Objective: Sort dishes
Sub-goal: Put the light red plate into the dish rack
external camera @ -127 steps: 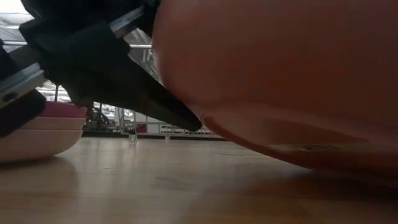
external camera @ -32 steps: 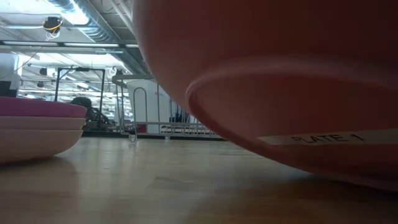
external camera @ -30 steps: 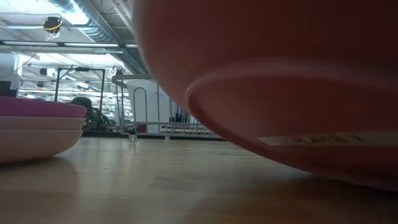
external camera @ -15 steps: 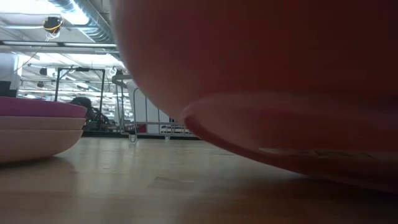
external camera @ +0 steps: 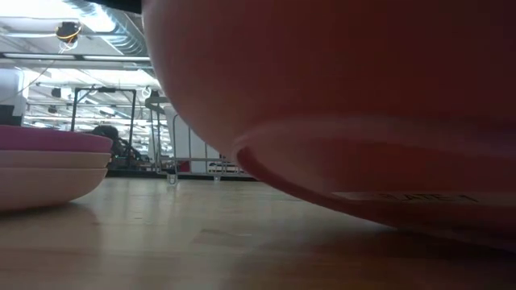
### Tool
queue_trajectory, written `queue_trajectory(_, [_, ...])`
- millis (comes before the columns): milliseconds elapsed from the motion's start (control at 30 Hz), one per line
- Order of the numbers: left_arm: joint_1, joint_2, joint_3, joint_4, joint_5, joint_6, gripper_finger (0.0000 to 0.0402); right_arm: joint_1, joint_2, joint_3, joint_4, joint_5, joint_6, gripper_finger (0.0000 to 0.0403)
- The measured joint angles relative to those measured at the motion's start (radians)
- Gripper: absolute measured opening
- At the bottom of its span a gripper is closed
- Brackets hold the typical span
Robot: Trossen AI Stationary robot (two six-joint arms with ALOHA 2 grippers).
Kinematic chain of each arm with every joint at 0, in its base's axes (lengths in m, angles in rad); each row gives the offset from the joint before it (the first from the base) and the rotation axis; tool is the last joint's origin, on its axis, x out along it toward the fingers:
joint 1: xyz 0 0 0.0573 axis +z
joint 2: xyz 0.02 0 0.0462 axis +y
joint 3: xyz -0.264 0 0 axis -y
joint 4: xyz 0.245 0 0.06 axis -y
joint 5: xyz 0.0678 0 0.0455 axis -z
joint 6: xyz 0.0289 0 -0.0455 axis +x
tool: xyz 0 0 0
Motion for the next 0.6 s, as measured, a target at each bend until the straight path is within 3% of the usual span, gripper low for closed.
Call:
queue_trajectory(133, [0.000,0.000,0.000,0.001,-0.005,0.055,0.0128,0.000,0.001,0.014,-0.015,0.000,0.000,0.0085])
queue_trajectory(400, [-0.014,0.001,0.000,-0.007,0.009,0.132,0.0033,0.000,-0.001,0.076,-0.104,0.014,-0.008,0.0085])
queue_trajectory(600, [-0.013,0.002,0.000,-0.004,-0.012,0.146,0.0033,-0.001,0.001,0.149,-0.256,0.063,-0.011,0.0085])
